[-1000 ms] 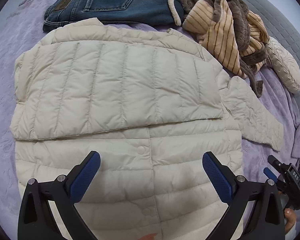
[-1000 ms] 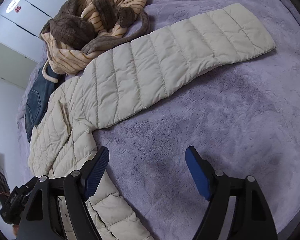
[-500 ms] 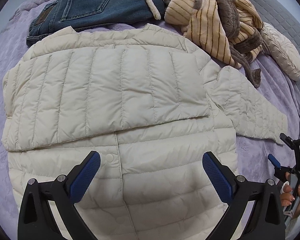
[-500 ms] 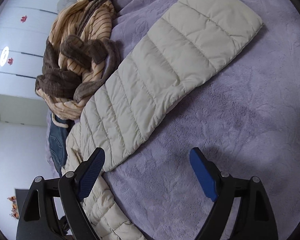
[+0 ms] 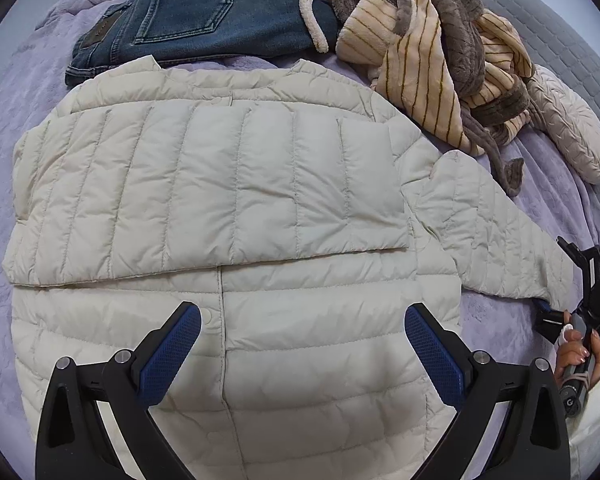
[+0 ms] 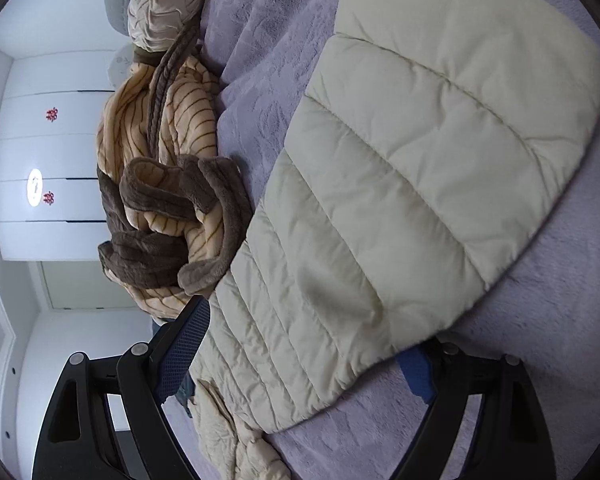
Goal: Fold large clothes
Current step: 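Grasp the other sleeve cuff with the right tool and lift it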
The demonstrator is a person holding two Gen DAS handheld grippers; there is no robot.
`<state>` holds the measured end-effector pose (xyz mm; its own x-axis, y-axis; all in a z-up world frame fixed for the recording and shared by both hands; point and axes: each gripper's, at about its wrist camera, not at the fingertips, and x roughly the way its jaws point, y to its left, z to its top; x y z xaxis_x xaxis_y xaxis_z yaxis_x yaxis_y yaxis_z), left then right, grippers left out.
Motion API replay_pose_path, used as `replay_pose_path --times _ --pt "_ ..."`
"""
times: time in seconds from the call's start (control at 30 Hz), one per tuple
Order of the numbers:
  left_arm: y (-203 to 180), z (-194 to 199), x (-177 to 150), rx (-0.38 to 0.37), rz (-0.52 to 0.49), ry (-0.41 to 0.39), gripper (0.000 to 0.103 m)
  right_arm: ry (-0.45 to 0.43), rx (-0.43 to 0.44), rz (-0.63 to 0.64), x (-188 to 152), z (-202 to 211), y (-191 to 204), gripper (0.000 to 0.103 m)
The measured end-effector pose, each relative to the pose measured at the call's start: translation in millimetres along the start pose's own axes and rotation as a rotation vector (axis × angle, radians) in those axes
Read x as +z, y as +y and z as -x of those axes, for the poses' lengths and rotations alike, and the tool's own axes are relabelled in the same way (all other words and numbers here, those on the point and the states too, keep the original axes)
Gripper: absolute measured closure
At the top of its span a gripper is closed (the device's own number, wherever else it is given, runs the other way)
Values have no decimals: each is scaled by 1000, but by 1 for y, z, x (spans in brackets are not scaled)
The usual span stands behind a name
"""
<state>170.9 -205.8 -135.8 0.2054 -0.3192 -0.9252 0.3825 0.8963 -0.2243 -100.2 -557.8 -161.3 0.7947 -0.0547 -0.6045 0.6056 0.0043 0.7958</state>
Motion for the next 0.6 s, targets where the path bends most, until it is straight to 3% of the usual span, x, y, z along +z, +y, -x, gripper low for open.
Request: replay_pose_path --times 0.07,0.13,0.17,0.2,0.27,0.43,0.6 --pt "2 3 2 7 -5 -14 1 -3 39 -57 3 -4 -2 19" --pt "6 6 5 17 -9 -28 1 8 86 -120 6 -8 -5 34" --pt "8 8 6 24 -11 -36 1 14 104 -148 6 -10 -7 49" --pt "11 10 7 33 -13 -45 1 24 122 -174 6 -12 -8 72" --pt "19 14 11 60 -15 -67 1 40 150 -202 5 -17 -6 92" --pt "48 25 21 107 4 -115 1 33 159 -105 -4 -17 31 92" --pt "84 35 28 142 63 -142 1 57 148 133 -29 -29 106 92"
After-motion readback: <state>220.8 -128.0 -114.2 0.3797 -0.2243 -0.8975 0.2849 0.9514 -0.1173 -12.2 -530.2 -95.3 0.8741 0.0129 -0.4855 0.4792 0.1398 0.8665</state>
